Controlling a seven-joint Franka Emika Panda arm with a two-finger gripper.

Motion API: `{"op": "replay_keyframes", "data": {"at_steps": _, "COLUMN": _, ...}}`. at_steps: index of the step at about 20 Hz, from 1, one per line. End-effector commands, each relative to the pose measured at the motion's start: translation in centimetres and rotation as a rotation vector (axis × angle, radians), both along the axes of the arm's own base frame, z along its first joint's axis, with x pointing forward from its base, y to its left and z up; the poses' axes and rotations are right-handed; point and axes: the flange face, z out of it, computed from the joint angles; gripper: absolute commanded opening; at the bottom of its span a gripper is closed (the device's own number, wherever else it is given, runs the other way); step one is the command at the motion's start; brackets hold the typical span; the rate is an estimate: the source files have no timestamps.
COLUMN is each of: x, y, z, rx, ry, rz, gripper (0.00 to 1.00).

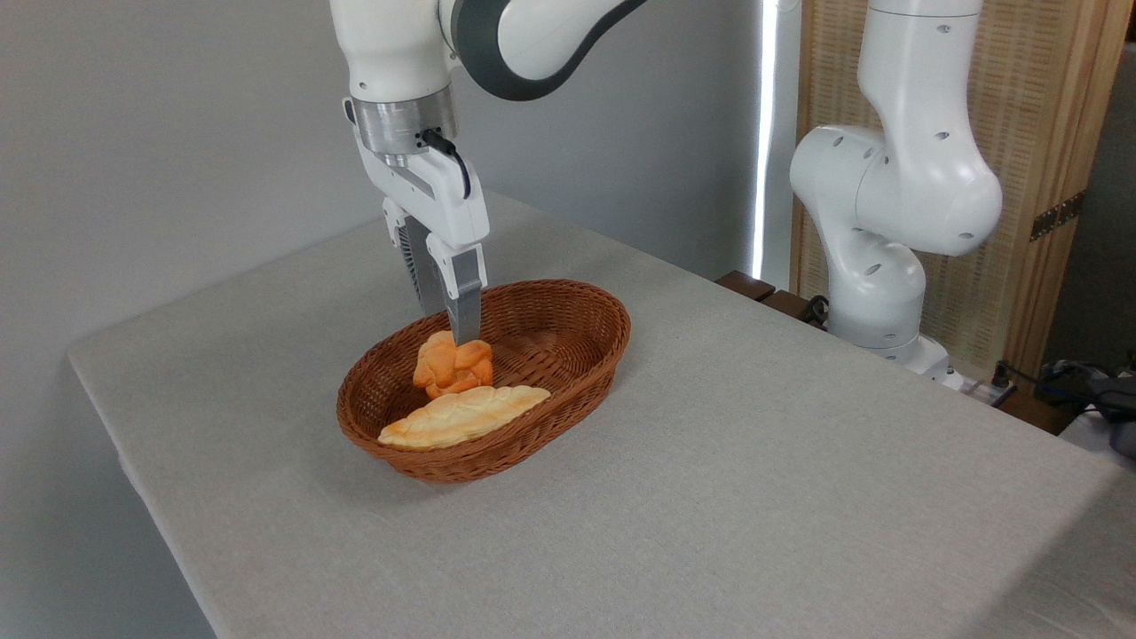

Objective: Put bread into the basket
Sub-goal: 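Lower the pastry into the basket beside the flat bread, then open the gripper to release the pastry and hold above the basket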

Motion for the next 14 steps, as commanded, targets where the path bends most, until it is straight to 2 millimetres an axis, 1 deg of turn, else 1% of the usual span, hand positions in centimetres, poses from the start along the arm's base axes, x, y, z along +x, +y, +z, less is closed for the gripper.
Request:
{"op": "replay_keyframes", "data": {"at_steps": 1, "x": 1.0, "y": 2.6, "z": 0.8, "rx": 0.038, "ry": -0.027, "rz": 0.031, "gripper": 1.00}}
{"op": "replay_keyframes", "data": {"at_steps": 2, "x": 1.5, "y": 3.9, "z": 1.1, "rx": 0.053, "ry": -0.038, "rz": 0.045, "gripper": 1.00}}
{"op": "replay_keyframes", "data": {"at_steps": 5, "x": 2.3, "y": 6.8, "z": 1.9, "rx": 0.047, "ry": -0.050, "rz": 0.095, "gripper": 1.00}}
{"op": "replay_keyframes", "data": {"at_steps": 8, "x": 3.0, "y": 9.4, "z": 2.0, "rx": 0.042, "ry": -0.066, "rz": 0.102, "gripper": 1.00}}
{"op": "replay_keyframes", "data": {"at_steps": 12, "x": 3.6, "y": 14.4, "z": 2.0, "rx": 0.031, "ry": -0.065, "rz": 0.100, "gripper": 1.00}}
{"op": "replay_keyframes", "data": {"at_steps": 14, "x": 3.7, "y": 16.0, "z": 2.2, "rx": 0.024, "ry": -0.068, "rz": 0.094, "gripper": 1.00}}
